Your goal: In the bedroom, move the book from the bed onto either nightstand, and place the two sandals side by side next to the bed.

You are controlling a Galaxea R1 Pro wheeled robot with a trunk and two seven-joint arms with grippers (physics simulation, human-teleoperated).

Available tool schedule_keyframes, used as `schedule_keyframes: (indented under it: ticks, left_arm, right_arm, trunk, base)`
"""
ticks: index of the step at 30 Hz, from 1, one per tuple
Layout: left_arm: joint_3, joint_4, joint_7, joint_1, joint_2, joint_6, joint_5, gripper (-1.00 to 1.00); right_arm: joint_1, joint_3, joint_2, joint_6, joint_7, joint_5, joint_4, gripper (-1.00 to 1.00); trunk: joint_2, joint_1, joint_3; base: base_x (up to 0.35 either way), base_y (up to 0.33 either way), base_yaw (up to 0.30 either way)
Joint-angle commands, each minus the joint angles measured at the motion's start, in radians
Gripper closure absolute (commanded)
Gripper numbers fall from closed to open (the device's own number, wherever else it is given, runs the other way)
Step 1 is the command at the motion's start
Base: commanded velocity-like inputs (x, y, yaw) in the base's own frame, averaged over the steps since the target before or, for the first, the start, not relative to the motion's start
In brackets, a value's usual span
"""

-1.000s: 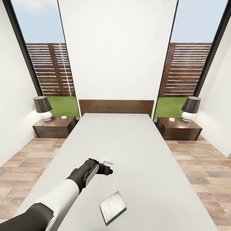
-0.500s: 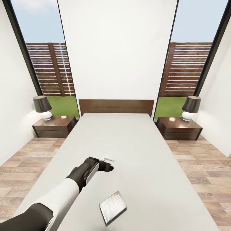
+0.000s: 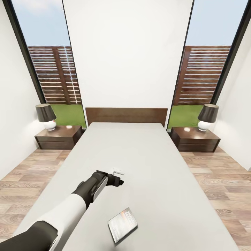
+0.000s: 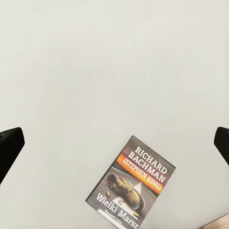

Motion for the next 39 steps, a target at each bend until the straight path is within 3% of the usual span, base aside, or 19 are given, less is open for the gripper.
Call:
schedule_keyframes:
  ticks: [1,20,31,39]
  left_arm:
    - [-0.004,-0.001,0.003,-0.001,0.001,0.005,0.010,-1.00]
    - [-0.005,-0.001,-0.001,-0.001,0.001,0.003,0.010,-1.00]
    - [-0.005,-0.001,-0.001,-0.001,0.001,0.003,0.010,-1.00]
    - [-0.005,-0.001,-0.001,-0.001,0.001,0.003,0.010,-1.00]
  right_arm:
    - [0.004,-0.009,-0.001,-0.006,-0.002,0.009,0.003,-1.00]
    - [0.037,-0.009,0.002,-0.002,-0.071,0.008,0.005,-1.00]
    - [0.075,-0.009,0.006,-0.002,-0.075,0.008,0.005,-1.00]
    - [0.105,-0.009,0.007,-0.002,-0.075,0.008,0.005,-1.00]
  trunk:
    - [-0.001,0.000,-0.001]
    - [-0.001,0.000,-0.001]
    - [-0.078,0.042,-0.036]
    - [-0.078,0.042,-0.036]
  base:
    - [0.000,0.000,0.000]
    - [0.000,0.000,0.000]
    - [0.000,0.000,0.000]
    - [0.000,0.000,0.000]
